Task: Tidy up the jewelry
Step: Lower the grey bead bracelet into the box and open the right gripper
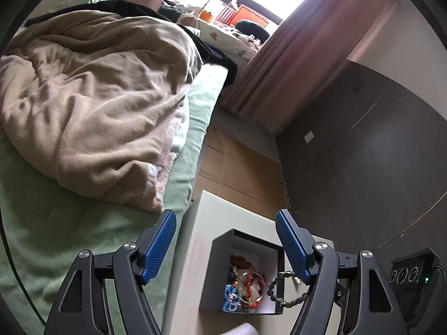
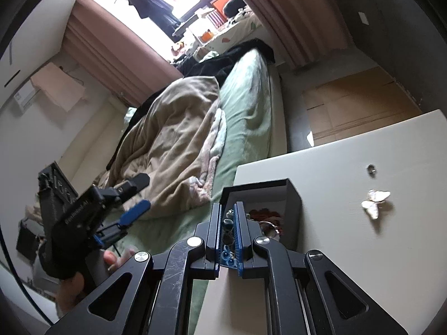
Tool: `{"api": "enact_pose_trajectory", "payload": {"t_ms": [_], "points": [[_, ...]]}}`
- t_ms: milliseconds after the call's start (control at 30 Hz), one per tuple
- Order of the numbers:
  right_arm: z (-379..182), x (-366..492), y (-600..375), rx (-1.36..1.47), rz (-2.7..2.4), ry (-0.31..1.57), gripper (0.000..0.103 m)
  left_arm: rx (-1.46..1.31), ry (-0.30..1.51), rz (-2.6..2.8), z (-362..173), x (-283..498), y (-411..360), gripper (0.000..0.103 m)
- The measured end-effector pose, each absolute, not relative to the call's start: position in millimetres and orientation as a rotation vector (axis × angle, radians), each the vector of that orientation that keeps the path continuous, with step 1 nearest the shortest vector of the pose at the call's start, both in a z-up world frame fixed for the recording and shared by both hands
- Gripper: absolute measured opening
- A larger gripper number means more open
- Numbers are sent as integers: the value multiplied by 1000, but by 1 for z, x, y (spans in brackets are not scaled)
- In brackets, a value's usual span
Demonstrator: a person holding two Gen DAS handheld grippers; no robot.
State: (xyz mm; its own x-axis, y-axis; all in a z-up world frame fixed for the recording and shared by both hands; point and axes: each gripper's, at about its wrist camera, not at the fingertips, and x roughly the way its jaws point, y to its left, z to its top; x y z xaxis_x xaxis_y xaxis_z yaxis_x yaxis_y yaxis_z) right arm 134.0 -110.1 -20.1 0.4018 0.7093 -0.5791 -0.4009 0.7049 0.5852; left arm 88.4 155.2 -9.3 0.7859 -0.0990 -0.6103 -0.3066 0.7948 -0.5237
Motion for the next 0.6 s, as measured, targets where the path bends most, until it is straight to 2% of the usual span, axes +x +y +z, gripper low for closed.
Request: {"api": "enact_pose_trajectory", "payload": {"t_ms": [200,300,333,400,500,600], "points": [[-23,142,-90,421,772,905,10,-586,674,179,-10,96,154,74],[-32,151,-82,350,696,938,12,-578,683,192,-12,101,153,74],[-41,156,-79,333,675,987,15,-578,685,185,-14,103,154,74],[-48,161,-81,324,646,1030,42,-560,693,185,-15,105,151,74],[-50,163,-91,325,623,1026,63,-535,702,191,-15,106,146,74],[-45,163,-103,347,624,1016,66,-529,700,191,-15,105,143,74]]}}
